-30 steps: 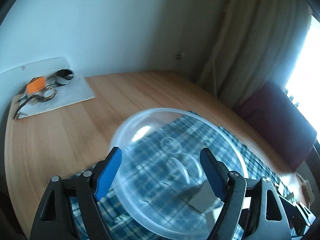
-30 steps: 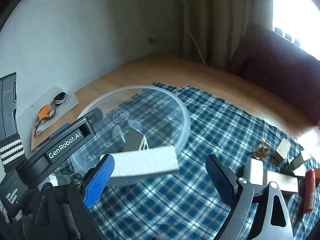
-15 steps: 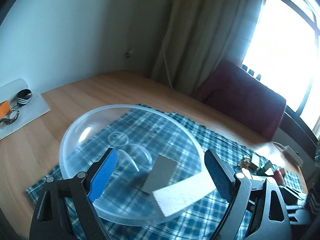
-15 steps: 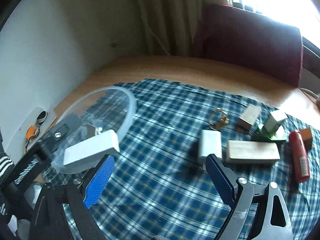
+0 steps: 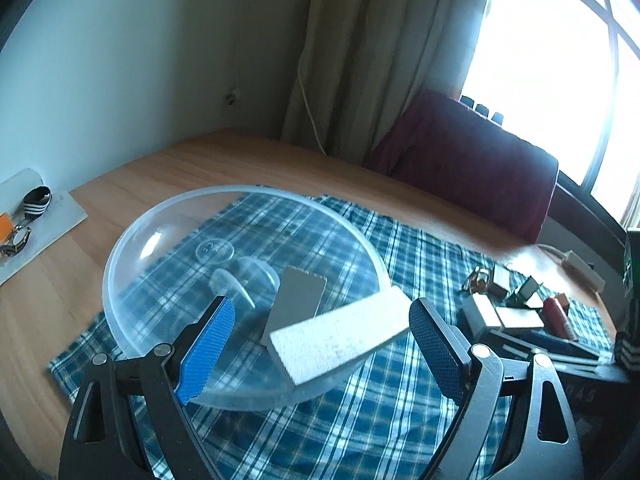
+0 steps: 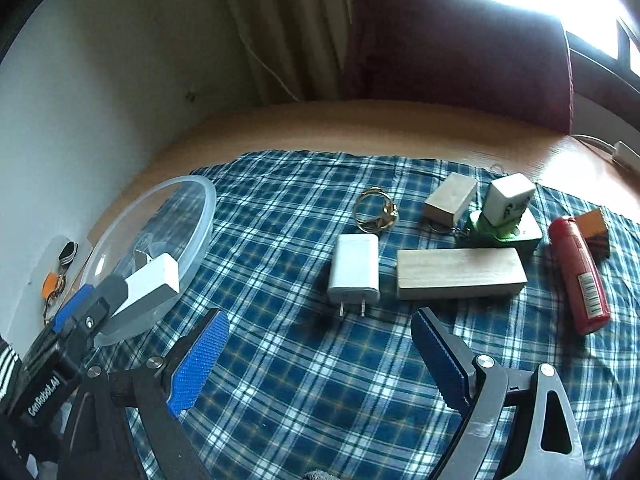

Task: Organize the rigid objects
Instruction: 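Move the left tool back over the table toward the white charger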

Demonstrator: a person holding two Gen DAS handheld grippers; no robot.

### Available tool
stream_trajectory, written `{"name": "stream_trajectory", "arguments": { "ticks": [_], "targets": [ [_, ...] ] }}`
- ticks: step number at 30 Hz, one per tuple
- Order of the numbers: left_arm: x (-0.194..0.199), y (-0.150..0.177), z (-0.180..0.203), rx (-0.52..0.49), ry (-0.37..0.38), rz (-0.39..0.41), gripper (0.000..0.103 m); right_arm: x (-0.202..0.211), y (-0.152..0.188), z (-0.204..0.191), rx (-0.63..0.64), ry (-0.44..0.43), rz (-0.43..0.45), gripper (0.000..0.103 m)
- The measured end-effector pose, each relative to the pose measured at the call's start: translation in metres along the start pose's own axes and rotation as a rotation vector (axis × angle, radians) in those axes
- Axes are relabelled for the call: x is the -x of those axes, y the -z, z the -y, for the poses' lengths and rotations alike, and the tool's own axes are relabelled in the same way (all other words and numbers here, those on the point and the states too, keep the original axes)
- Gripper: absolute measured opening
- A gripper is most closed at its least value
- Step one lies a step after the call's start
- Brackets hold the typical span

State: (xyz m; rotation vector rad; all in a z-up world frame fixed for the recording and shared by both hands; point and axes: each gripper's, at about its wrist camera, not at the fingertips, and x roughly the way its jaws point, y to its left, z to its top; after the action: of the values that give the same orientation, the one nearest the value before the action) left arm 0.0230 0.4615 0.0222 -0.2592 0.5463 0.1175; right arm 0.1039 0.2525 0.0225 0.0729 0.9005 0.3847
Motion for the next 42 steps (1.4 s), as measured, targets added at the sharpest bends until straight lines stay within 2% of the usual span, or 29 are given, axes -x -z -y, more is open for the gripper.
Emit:
{"name": "stream_trajectory", "arguments": {
  "ticks": [7,11,15,21,30,37,42],
  "targets": [
    [-0.004,0.006,0.002,-0.031,-0.032,-0.029,0.090,0.004,-0.002,0.004,-0.027,-0.004,0.000,0.095],
    [-0.019,0.004,-0.010,0.026,-0.087,-0.102,0.090,0.011,-0.001,0.007,-0.032,-0.008,0.016,0.095],
    [-0.027,0.000,-0.018,0.042,-0.150,-0.122,0.091,0.017,0.001,0.012,-0.041,-0.004,0.024,0.095],
    [-0.040,-0.008,-0.029,0.048,-0.176,-0.186,0.091,0.023,0.001,0.020,-0.062,0.003,0.031,0.095],
    [-0.041,-0.017,-0.050,0.076,-0.280,-0.173,0.090,0.031,0.005,0.042,-0.100,0.032,0.040,0.096],
    [-0.040,-0.014,-0.038,0.060,-0.281,-0.181,0.091,0.039,0.006,0.069,-0.149,0.067,0.052,0.096],
    [-0.034,-0.016,-0.026,0.041,-0.278,-0.154,0.091,0.047,0.006,0.086,-0.182,0.094,0.064,0.096]
  ]
}}
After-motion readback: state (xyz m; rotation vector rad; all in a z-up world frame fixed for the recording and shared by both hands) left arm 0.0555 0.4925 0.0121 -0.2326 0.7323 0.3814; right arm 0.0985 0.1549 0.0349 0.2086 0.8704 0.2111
